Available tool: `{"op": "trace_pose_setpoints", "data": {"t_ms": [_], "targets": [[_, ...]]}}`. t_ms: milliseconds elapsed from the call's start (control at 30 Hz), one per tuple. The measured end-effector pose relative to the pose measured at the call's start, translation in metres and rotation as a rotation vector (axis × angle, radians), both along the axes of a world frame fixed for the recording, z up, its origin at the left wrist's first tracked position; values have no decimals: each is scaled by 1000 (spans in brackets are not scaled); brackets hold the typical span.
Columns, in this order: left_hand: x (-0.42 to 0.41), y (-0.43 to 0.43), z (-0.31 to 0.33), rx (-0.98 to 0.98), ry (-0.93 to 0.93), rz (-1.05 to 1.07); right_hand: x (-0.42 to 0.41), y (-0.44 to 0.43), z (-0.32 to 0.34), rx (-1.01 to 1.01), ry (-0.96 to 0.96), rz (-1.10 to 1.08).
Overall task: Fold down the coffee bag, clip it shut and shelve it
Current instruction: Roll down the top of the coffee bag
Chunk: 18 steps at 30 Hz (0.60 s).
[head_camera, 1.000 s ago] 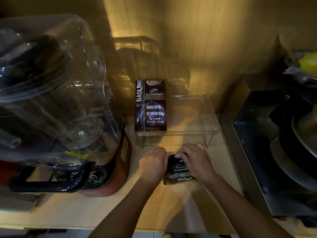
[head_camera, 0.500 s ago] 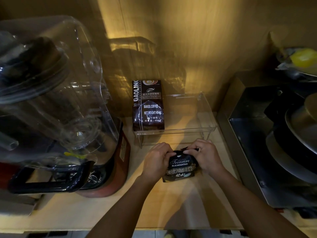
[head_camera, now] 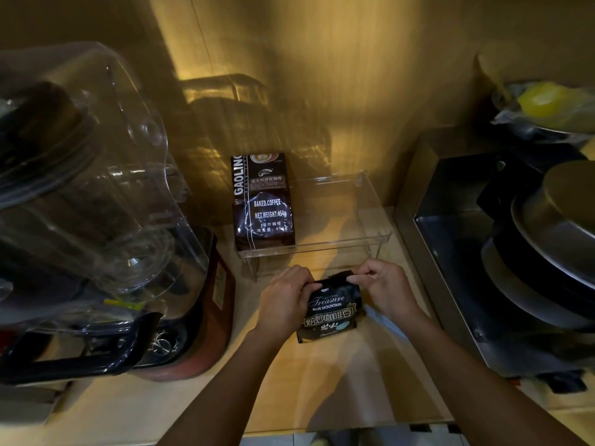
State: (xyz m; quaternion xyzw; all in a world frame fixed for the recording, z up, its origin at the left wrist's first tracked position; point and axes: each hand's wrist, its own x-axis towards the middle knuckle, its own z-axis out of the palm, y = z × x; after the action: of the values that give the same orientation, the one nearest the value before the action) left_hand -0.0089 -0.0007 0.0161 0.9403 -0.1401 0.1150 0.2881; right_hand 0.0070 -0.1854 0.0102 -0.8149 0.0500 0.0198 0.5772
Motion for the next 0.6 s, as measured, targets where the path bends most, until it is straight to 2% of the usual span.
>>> {"op": "trace_pose_setpoints", "data": {"t_ms": [167, 333, 500, 600], "targets": [[7, -20, 8, 185, -44, -149, 2, -2, 4, 36, -12, 108], [11, -48, 11, 187, -63, -160, 4, -5, -7, -91, -82, 179], [11, -47, -1, 182, -39, -142, -2, -10, -15, 64, -27, 174], [8, -46, -2, 184, -8, -161, -3, -10, -19, 82, -25, 141]]}}
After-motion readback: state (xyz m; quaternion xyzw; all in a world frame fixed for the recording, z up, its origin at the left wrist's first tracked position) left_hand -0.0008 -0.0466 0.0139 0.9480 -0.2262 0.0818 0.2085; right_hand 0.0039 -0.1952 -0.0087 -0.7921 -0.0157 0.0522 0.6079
